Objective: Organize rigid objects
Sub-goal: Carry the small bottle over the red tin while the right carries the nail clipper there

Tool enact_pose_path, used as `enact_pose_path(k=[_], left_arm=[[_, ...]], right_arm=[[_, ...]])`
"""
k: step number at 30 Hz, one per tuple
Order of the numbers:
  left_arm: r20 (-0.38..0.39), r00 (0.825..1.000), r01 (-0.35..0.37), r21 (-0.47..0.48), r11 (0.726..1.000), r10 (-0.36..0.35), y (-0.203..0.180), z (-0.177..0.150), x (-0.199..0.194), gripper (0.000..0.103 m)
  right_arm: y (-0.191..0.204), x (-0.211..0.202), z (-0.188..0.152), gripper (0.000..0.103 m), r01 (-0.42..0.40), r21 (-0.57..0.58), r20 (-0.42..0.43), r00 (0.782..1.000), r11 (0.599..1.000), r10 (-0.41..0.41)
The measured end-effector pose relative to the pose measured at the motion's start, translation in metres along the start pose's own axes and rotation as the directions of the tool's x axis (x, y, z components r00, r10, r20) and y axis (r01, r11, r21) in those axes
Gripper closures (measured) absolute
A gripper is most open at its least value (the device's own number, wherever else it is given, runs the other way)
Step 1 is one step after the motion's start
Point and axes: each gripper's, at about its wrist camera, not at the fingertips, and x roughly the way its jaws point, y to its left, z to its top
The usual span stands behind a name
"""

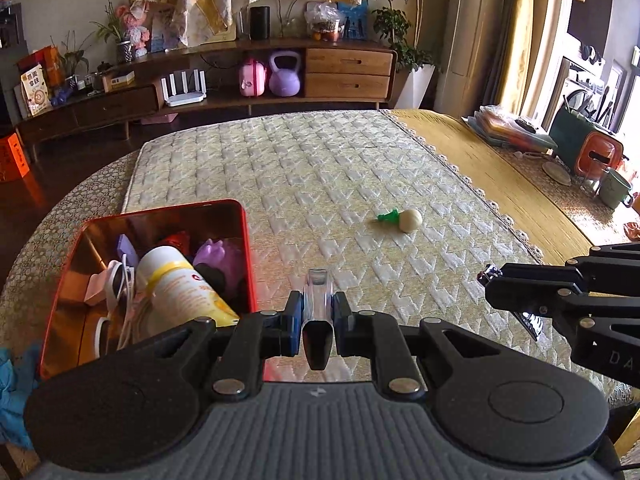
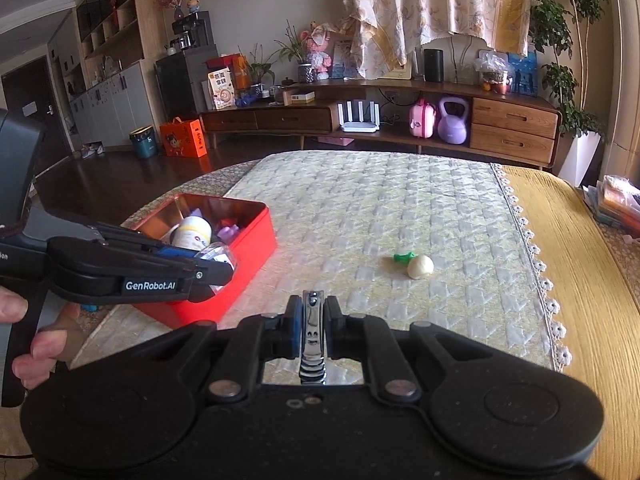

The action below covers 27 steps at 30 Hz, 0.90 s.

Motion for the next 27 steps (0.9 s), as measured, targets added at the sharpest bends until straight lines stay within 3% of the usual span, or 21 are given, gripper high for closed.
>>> enact_pose_path(k=[15, 27], left_arm=[[0.021, 0.994, -0.110, -0.091, 0.990, 0.112, 0.096, -0.018, -0.031, 0.088], [-0.017, 0.982, -0.188, -0.137, 0.973, 0.187, 0.152, -0.028, -0.018, 0.088]], right_arm=[[0.074, 0.039, 0.033, 0.092, -0.068, -0.111, 0.007, 0.998, 0.991, 0.069], [0.091, 0.102, 0.059, 0.092, -0.050, -0.136, -0.032, 0.998, 0.989, 0.046]])
